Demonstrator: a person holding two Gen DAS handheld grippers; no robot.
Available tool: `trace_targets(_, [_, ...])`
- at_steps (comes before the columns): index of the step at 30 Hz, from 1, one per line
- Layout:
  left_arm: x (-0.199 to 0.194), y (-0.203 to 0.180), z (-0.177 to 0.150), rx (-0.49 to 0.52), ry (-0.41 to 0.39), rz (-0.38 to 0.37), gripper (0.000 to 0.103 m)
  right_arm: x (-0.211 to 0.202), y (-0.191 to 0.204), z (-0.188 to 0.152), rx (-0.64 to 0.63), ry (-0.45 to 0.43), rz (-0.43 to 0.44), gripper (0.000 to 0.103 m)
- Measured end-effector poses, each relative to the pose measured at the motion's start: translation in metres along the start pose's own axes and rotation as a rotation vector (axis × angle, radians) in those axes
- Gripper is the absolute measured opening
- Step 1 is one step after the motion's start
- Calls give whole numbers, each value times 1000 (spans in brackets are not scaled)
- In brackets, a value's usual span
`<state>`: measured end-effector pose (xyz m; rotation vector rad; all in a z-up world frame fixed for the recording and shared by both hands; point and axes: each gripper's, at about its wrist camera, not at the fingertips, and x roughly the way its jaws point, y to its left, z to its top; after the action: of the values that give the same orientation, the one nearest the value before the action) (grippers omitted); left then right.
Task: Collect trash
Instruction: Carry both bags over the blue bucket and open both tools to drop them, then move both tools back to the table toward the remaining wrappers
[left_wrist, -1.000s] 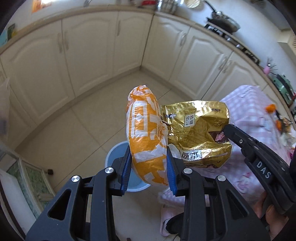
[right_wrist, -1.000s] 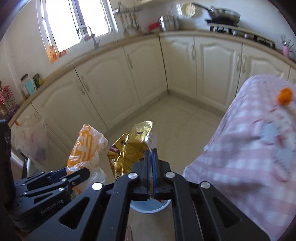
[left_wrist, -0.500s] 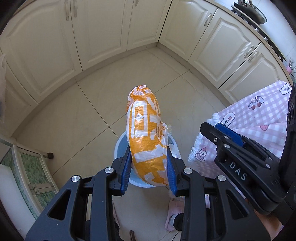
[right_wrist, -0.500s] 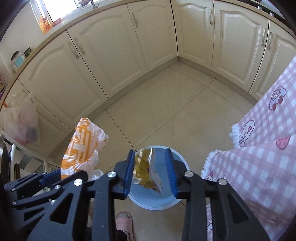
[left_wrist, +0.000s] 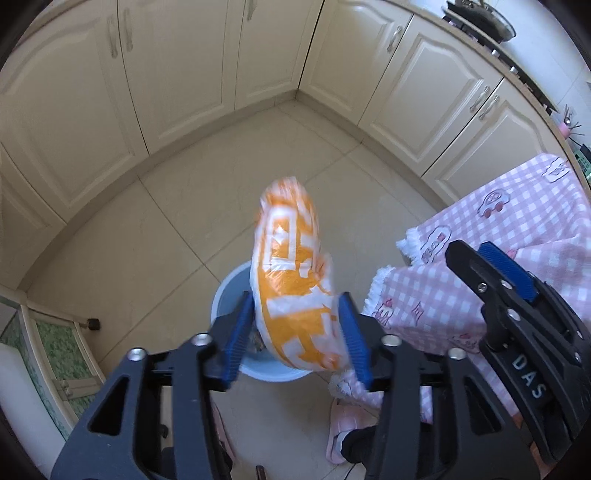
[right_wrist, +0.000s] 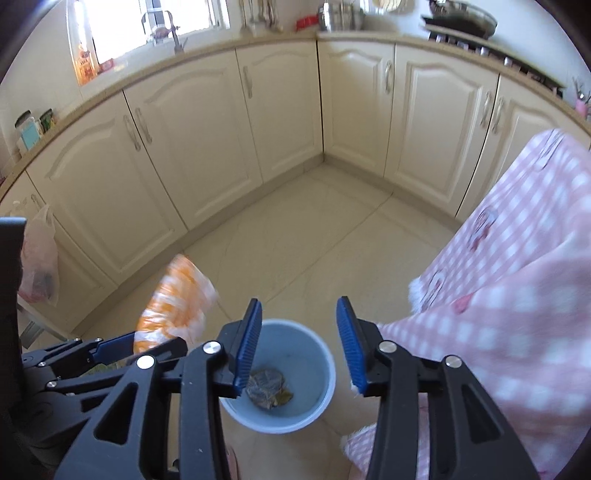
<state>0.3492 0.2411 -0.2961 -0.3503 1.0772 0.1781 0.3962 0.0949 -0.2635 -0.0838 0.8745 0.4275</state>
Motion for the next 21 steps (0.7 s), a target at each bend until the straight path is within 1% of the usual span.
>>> trace_targets(1, [-7, -2, 2, 6, -16, 2, 55, -3, -2, 2, 0, -13, -1, 42])
trace_targets(3, [-20, -5, 4, 13, -44, 8, 60, -14, -6, 6, 4, -36, 0, 43])
trace_targets(9, [-66, -15, 4, 26, -117, 1, 62, -58, -14, 14, 26, -105, 7, 44])
trace_targets(13, [-103, -30, -2, 49, -174, -18, 62, -100, -21, 16, 31, -169, 5, 45])
trace_targets(14, [-114, -37, -4, 59, -193, -24, 63, -111, -23, 16, 33, -186, 2, 46])
trace_targets(16, [-135, -50, -8, 82, -233, -40, 70, -139, -33, 15, 43, -226, -9, 47])
trace_targets(17, [-148, -59, -12, 97, -258, -52, 71, -149, -37, 13, 49, -242, -16, 48])
trace_targets(21, [-179, -95, -23, 162, -316, -101, 73, -203, -72, 3, 96, -316, -74, 51])
